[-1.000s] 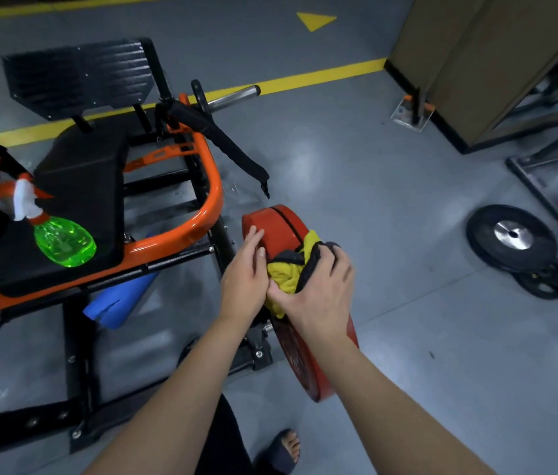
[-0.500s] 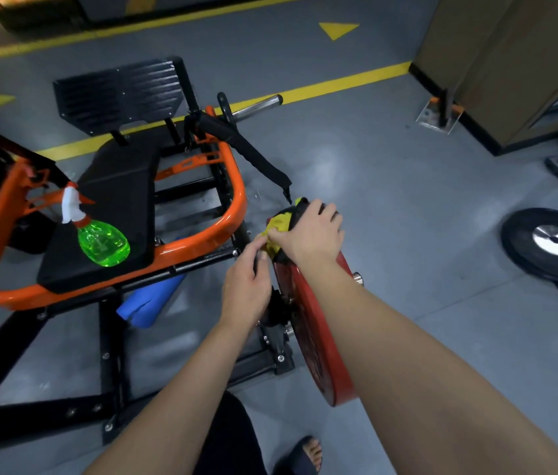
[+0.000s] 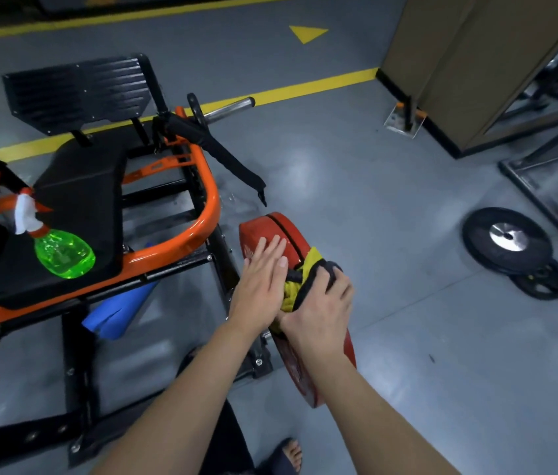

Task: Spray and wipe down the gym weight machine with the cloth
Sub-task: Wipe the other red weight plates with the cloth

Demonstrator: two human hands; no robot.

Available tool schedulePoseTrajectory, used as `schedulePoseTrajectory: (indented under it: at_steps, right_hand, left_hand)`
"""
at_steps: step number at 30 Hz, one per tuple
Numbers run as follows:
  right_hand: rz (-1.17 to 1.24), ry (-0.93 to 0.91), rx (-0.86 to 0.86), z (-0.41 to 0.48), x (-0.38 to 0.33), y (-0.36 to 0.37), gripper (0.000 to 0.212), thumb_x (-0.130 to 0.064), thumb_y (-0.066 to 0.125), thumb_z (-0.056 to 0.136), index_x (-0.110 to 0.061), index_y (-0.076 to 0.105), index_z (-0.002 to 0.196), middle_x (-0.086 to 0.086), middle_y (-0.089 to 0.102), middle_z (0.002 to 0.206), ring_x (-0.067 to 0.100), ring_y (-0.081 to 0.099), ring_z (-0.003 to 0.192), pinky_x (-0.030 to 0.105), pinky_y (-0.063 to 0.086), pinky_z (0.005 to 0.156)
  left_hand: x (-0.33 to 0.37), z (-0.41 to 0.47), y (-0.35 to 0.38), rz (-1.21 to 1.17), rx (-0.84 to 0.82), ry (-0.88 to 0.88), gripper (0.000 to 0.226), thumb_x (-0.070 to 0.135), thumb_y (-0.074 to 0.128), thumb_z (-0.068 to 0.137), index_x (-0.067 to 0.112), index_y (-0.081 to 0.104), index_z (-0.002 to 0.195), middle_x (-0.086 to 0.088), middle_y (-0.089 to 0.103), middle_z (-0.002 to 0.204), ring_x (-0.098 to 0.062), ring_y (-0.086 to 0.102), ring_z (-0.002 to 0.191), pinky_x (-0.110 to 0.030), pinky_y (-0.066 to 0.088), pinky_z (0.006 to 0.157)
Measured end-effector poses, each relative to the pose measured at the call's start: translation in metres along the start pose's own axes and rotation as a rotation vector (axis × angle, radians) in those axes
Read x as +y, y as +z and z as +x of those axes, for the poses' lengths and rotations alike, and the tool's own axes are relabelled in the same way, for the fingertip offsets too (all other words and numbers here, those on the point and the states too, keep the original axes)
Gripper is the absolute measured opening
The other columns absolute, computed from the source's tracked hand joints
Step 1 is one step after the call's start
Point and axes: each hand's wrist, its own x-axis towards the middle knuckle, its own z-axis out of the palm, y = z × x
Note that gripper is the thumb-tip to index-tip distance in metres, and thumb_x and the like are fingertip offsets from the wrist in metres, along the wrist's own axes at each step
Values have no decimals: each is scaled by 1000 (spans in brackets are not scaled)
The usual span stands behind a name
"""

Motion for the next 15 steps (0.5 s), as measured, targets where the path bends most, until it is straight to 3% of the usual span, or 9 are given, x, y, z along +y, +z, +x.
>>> schedulePoseTrajectory:
  at_steps: [5,7,9,11,15]
  right_hand:
    - [3,17,-22,29,-23,5,65,-48,68,64,-11,50,114,19,50,118,43,50,105,54,51,82]
    - [-15,41,-73,47,-38,10,60,-43,66,67,-13,49,115,16,48,116,40,47,104,51,47,83]
    - [-30,56,-119,65,-52,13,56,-48,60,77,-13,49,119,16,47,118,40,47,108,50,44,88]
    - [-34,50,-197,81,-62,15,61,-60,54,84,-15,47,125,15,46,124,40,45,115,51,40,95]
    - [-16,29,-239,66,-45,0,87,-75,65,68,-18,44,131,12,45,135,38,45,124,52,39,98]
  left_hand:
    - [0,35,-18,35,-65,-96,55,49,12,110,34,31,160,19,21,167,4,5,153,-30,7,125]
    - [1,49,-31,153,-78,-161,58,52,10,109,33,35,158,11,29,166,-8,22,154,-38,22,123]
    - [4,53,-45,227,26,-200,55,50,15,109,34,41,154,0,49,155,-24,45,143,-43,37,113]
    - [4,45,-52,127,157,-173,47,43,26,111,32,47,152,-2,57,148,-26,51,137,-41,40,110]
    - [-7,27,-53,-5,206,-115,40,34,41,109,30,54,146,4,62,140,-18,55,130,-37,44,110]
